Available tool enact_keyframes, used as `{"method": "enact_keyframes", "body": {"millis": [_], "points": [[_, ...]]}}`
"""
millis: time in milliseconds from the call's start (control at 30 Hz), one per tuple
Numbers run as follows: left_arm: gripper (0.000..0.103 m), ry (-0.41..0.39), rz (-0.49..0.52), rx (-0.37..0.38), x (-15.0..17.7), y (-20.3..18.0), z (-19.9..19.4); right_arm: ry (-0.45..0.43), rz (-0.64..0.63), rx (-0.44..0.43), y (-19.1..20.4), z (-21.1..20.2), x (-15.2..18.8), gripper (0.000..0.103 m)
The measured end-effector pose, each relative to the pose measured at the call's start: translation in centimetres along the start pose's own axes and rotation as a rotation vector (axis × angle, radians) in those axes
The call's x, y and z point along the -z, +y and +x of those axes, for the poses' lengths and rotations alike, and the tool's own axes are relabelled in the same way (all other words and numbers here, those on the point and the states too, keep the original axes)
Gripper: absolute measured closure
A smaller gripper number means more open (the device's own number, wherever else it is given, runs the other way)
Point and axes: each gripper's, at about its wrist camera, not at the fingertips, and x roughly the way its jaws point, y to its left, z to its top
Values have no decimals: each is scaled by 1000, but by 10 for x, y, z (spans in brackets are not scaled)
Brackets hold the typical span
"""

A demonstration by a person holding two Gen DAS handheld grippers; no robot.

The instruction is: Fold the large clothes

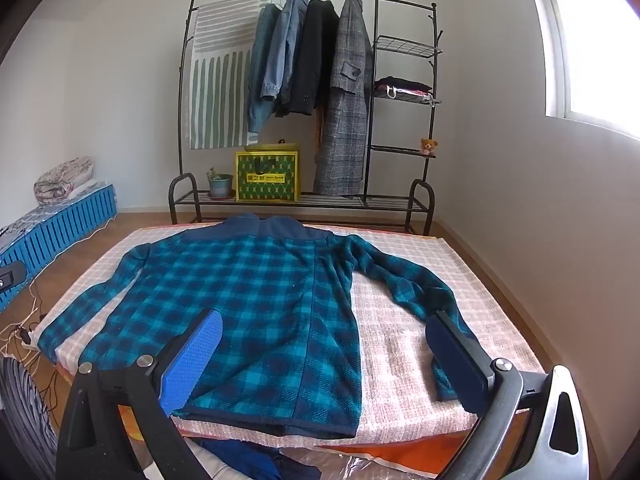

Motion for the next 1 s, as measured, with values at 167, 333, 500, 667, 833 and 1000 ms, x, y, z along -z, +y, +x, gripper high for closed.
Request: {"method": "enact_keyframes", "body": {"millis": [167, 333, 500, 667, 833, 1000], "points": [[0, -2, 3, -2, 0, -1, 0, 0, -1, 0, 0, 1, 1, 0], [0, -15, 1, -3, -3, -1, 0, -1, 0, 0, 0, 2, 2, 0], [0, -22, -5, -4, -4, 2, 0, 0, -2, 1, 0, 2, 2, 0], [0, -23, -4, -5, -4, 1, 0, -1, -1, 0, 0, 2, 2, 0], [0, -22, -6, -5, -4, 2, -1, -1, -2, 0, 0, 1, 2, 0], [0, -23, -7, -4, -4, 2, -1, 0, -1, 0, 1, 2, 1, 0]]}}
